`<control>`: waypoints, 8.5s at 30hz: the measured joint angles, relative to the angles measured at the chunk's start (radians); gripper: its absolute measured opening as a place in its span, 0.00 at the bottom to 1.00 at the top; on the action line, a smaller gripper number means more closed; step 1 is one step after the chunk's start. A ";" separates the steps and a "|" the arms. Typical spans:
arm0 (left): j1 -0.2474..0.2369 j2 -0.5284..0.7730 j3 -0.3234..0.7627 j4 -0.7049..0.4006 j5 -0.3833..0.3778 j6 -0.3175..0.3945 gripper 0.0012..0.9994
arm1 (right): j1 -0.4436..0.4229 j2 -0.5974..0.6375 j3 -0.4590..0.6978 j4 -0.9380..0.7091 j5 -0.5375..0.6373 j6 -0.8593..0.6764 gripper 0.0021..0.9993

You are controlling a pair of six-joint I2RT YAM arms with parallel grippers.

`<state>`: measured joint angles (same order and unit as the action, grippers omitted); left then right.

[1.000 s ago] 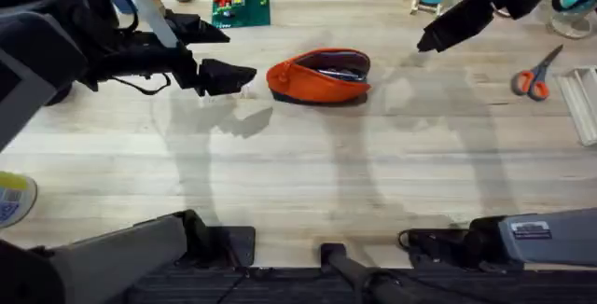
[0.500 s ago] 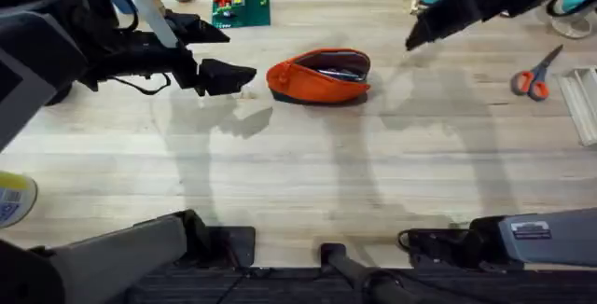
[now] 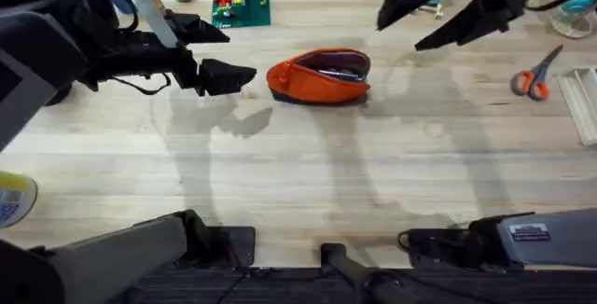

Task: Unzip the bag, pick up the pens from the table one at a time and place them inside, then zip the bag closed.

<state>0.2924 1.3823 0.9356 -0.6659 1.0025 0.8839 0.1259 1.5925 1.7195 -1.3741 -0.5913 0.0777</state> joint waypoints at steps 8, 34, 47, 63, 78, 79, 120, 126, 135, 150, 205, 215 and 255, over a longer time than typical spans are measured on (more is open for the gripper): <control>0.000 0.000 0.000 0.000 0.000 0.000 0.99 | 0.189 0.000 0.000 0.058 0.168 0.313 1.00; 0.000 0.000 0.000 0.000 0.000 0.000 0.99 | 0.567 0.137 0.002 0.253 0.447 0.739 0.98; 0.000 0.000 0.000 0.000 0.000 0.000 0.99 | 0.589 0.248 0.002 0.342 0.463 0.784 0.97; 0.000 0.000 0.000 0.000 0.000 0.000 0.99 | 0.590 0.334 0.002 0.433 0.548 0.825 0.95; 0.000 0.000 0.000 0.000 0.000 0.000 0.99 | 0.594 0.365 0.002 0.488 0.577 0.843 0.92; 0.000 0.000 0.000 0.000 0.000 0.000 0.99 | 0.594 0.370 0.002 0.488 0.577 0.844 0.92; 0.000 0.000 0.000 0.000 0.000 0.000 0.99 | 0.602 0.410 0.002 0.521 0.590 0.811 0.37; 0.000 0.000 0.000 0.000 0.000 0.000 0.99 | 0.646 0.410 0.002 0.513 0.659 0.786 0.56; 0.002 0.000 0.000 -0.003 -0.002 0.006 0.99 | 0.699 0.410 0.002 0.513 0.784 0.782 0.80; 0.002 0.000 0.000 -0.003 -0.002 0.007 0.99 | 0.715 0.410 0.002 0.521 0.820 0.794 0.70; 0.000 0.000 0.000 -0.002 0.000 0.007 0.99 | 0.717 0.425 0.002 0.520 0.860 0.789 0.03; 0.000 0.000 0.000 0.000 0.000 0.007 0.99 | 0.717 0.425 0.002 0.519 0.860 0.739 0.03; 0.000 0.000 0.000 0.000 0.000 0.015 0.99 | 0.720 0.425 0.178 0.358 0.859 0.527 0.03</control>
<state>0.2928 1.3823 0.9356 -0.6659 1.0027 0.8986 0.8459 2.0177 1.8973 -1.0161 0.2680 0.6047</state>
